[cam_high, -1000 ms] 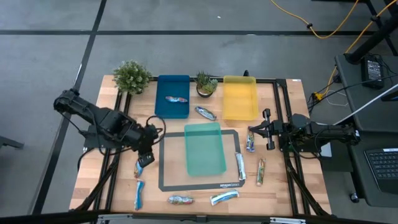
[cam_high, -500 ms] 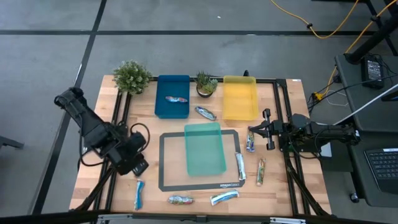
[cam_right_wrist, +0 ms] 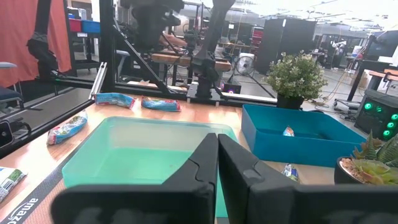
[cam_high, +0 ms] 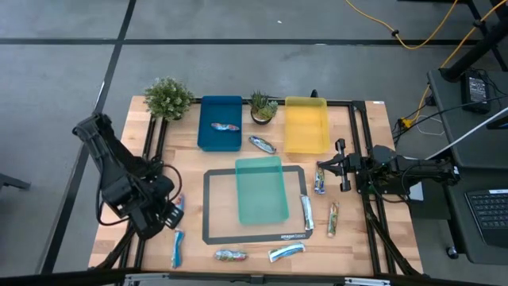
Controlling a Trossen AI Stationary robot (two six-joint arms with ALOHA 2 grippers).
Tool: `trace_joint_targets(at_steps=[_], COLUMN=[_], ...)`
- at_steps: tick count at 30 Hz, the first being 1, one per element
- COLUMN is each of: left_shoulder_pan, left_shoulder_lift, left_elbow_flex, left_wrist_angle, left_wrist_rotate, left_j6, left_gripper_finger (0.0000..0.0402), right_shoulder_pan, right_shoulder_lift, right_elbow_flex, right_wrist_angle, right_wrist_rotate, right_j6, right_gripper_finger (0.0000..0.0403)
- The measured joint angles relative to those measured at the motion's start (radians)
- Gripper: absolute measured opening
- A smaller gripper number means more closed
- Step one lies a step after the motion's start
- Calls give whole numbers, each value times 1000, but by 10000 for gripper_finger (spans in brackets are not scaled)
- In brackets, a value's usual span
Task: Pick and place Granola Bars by type
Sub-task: Put the red granola bar into the dark blue bin
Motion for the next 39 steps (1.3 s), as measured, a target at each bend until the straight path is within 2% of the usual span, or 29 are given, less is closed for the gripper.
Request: trace_joint_targets(at_steps=[7,18,24,39], left_shoulder_pan=[-13,-13,-14,-13], left_shoulder_lift=[35,35,34,34], left_elbow_flex=[-40,-254,-345,-546], left_wrist_angle=[17,223,293,548], left_wrist_rotate=[53,87,126,128], left_j6=[-31,-49,-51,-51], left_gripper_finger=[161,228,235,235], right_shoulder_pan=[0,0,0,0], right_shoulder_lift=[0,0,0,0], right_elbow_flex=[0,0,0,0], right_wrist_angle=[0,0,0,0], right_wrist_rotate=[0,0,0,0], right_j6=[0,0,0,0], right_gripper_finger=[16,16,17,16])
